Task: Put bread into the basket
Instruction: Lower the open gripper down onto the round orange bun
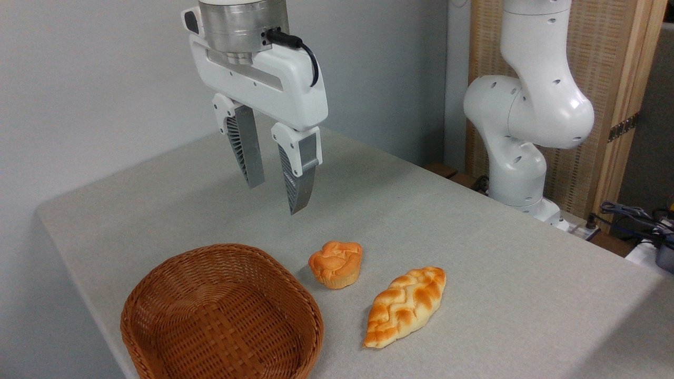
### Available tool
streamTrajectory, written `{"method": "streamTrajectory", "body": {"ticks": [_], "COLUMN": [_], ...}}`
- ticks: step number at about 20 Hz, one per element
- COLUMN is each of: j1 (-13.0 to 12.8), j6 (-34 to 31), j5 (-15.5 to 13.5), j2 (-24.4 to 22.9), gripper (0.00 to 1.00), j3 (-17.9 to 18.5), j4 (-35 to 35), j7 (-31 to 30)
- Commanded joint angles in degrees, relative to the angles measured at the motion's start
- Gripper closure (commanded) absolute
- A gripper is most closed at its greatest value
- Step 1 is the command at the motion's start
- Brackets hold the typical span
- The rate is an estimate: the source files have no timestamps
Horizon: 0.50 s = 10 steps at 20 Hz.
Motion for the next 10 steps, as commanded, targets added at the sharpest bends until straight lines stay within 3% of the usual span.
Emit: {"method": "streamTrajectory", "body": {"ticks": [1, 7, 10], "j1": [0.5, 0.5, 0.0], "j6": [-1.4, -0.4, 1.5], "j5": [-0.9, -0.9, -0.9], "j2": [-0.8, -0.8, -3.5], "gripper": [0.0, 0.0, 0.0], "j3": [-0.3, -0.8, -0.9], "j4": [-1.9, -2.6, -7.0], "j7": [1.0, 1.0, 1.7]}}
